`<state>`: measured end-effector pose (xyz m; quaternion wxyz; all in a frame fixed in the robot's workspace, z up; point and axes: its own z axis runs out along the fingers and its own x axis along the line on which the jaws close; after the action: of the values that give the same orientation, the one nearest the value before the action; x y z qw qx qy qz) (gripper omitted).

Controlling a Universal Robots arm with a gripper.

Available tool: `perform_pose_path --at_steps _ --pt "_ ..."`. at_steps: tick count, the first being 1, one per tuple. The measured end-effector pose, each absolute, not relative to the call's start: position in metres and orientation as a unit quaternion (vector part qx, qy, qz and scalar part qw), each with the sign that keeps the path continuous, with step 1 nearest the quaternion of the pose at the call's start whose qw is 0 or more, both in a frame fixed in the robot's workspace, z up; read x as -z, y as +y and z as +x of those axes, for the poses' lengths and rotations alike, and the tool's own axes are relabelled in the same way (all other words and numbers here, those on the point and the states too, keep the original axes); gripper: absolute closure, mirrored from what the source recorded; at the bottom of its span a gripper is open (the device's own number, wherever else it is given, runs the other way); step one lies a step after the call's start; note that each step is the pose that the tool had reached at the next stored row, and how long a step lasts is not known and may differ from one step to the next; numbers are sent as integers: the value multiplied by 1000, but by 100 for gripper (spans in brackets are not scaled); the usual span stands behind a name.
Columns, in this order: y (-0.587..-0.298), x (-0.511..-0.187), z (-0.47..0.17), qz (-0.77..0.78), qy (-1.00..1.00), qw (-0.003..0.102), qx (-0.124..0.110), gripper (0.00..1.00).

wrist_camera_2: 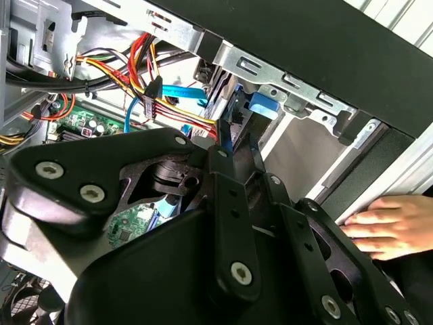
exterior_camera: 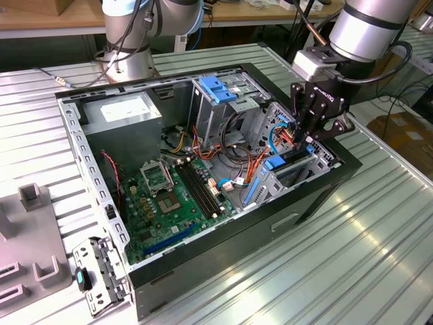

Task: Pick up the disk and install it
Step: 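Insert the first disk wire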

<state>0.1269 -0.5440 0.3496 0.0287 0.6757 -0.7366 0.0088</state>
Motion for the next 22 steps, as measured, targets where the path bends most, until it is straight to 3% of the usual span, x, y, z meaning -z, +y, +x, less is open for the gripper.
perform_pose_path --at_steps 17,19,22 --pt "-544 -349 127 676 -737 29 -9 75" --pt "-544 -349 127 676 -737 29 -9 82" --pt "-544 -349 127 676 -737 29 -9 84"
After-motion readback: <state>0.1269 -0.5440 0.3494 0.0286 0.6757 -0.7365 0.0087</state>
